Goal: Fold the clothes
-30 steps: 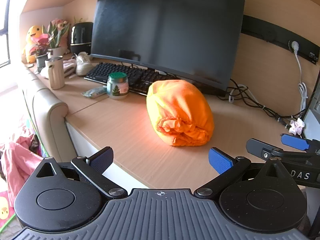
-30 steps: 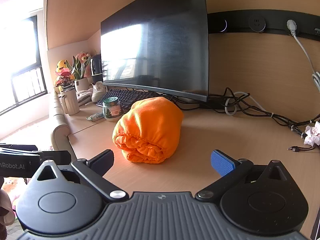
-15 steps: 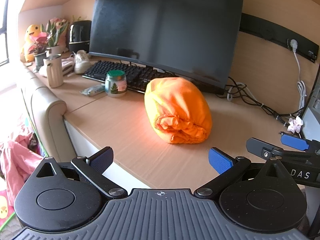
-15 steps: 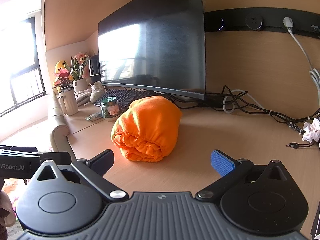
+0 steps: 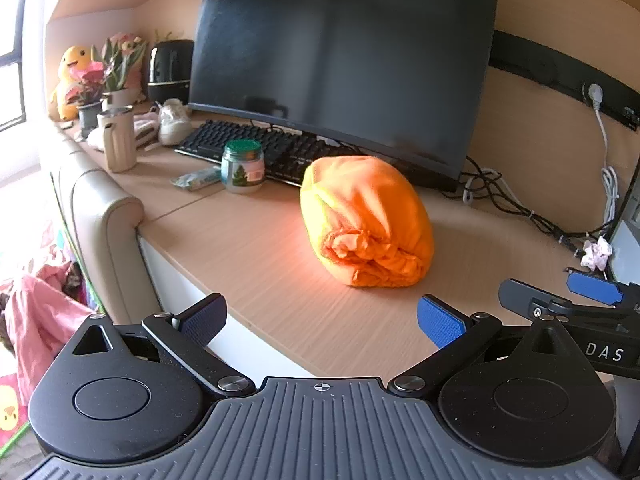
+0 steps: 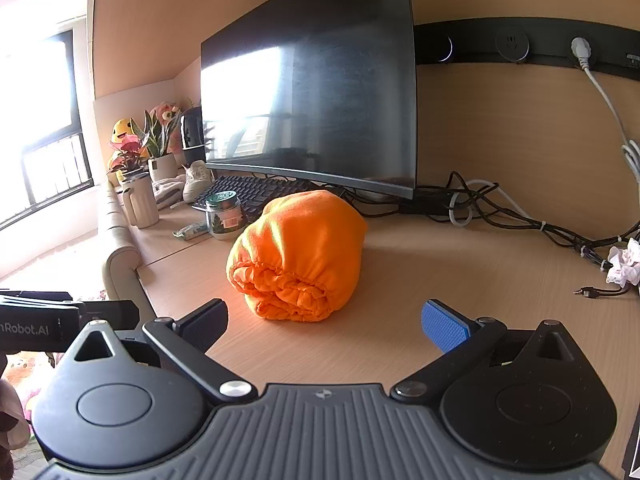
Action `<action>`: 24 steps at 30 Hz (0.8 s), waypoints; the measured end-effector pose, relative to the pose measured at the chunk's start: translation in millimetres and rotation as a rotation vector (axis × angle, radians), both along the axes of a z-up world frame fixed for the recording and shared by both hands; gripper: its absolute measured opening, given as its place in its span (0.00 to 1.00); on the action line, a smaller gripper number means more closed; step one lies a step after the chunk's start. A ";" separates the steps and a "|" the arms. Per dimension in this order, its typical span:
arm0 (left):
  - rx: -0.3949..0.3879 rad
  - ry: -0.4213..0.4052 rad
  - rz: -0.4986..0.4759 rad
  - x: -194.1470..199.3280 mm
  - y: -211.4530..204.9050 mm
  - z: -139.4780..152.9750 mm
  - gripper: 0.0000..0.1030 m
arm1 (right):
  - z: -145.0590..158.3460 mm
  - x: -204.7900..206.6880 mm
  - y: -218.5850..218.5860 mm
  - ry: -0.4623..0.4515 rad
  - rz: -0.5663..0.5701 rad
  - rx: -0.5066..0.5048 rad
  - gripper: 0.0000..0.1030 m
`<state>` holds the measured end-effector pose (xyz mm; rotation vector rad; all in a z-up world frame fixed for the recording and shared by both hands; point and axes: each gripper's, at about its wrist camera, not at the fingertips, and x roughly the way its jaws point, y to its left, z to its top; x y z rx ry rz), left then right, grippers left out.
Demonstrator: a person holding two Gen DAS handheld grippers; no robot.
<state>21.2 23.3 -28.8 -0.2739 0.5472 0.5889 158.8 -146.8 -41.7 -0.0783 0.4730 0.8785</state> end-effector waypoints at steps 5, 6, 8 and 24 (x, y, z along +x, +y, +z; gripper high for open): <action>-0.004 -0.001 -0.008 0.3 0.2 -0.7 1.00 | 0.0 -1.2 0.8 0.000 0.000 -0.003 1.00; -0.004 -0.001 -0.009 0.4 0.3 -0.9 1.00 | -0.1 -1.2 0.7 0.001 -0.001 -0.003 1.00; -0.005 -0.001 -0.011 0.4 0.5 -1.2 1.00 | -0.3 -1.1 0.4 0.003 -0.003 -0.003 1.00; -0.016 0.008 -0.017 2.6 0.9 -3.3 1.00 | -0.7 -0.5 1.9 0.002 -0.001 -0.007 1.00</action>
